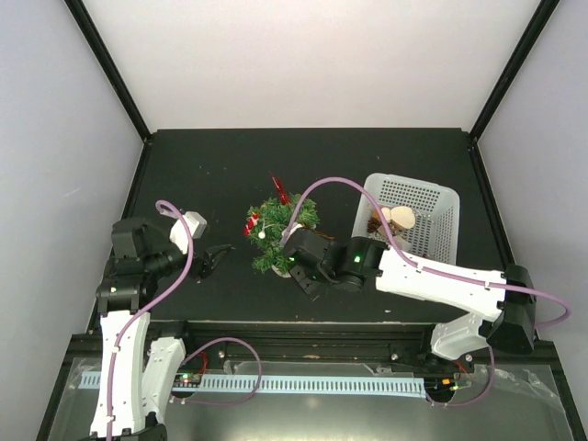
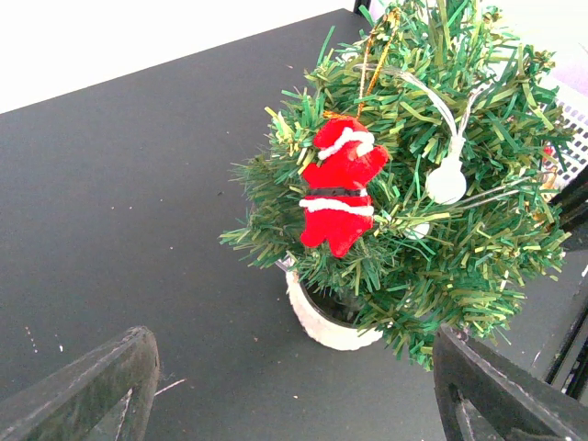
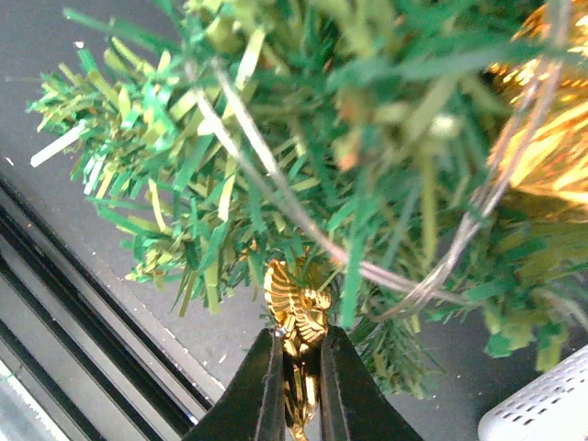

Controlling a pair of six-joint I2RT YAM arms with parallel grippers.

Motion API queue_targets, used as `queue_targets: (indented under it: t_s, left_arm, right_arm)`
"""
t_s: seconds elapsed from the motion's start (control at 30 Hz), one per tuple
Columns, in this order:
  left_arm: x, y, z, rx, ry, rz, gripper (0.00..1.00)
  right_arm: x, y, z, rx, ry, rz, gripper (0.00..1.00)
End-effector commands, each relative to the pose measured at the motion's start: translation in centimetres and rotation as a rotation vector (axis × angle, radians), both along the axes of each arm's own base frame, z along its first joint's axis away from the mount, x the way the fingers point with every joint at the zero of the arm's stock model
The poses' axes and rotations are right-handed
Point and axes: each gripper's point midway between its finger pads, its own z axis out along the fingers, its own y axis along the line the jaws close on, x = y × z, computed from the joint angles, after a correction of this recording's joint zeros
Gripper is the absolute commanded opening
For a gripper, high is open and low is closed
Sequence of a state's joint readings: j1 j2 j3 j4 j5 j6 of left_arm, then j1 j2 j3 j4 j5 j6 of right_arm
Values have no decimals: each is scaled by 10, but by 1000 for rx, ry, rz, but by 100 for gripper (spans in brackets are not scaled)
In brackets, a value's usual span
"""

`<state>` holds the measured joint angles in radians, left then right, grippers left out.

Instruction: Decorate the small christmas tree

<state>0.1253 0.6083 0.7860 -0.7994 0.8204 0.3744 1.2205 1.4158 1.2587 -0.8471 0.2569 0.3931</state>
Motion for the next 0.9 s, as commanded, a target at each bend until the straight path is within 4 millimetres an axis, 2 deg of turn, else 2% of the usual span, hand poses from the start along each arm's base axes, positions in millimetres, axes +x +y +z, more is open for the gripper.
queue_targets:
  t_s: [0.0,0.3,0.5,0.63,0.67,0.73,0.8,0.87]
  left_arm:
    - [0,-1,6,-2,-35,-16,82]
    - [0,-1,6,-3,-34,-15,82]
    - [0,-1,6,-3,-35,-13,82]
    - [0,0,7,-3,-38,-12,82]
    - [0,0,7,-3,-37,-11,82]
    - [0,0,7,-3,-40,-11,82]
    - [0,0,8,-2,-42,-11,82]
    - [0,0,7,-2,-41,-9,82]
  right_arm:
    - [14,3,12,12,-51,-17,1]
    - [21,5,0,-5,-39,-24,2]
    - [23,8,1,4,-47,-27,4]
    - [24,9,1,2,-47,-27,12]
    - [24,8,1,5,-48,-28,15]
    - [24,8,2,11,-49,-29,27]
    - [24,8,4,16,-52,-31,30]
    - [24,7,5,18,-54,-32,37]
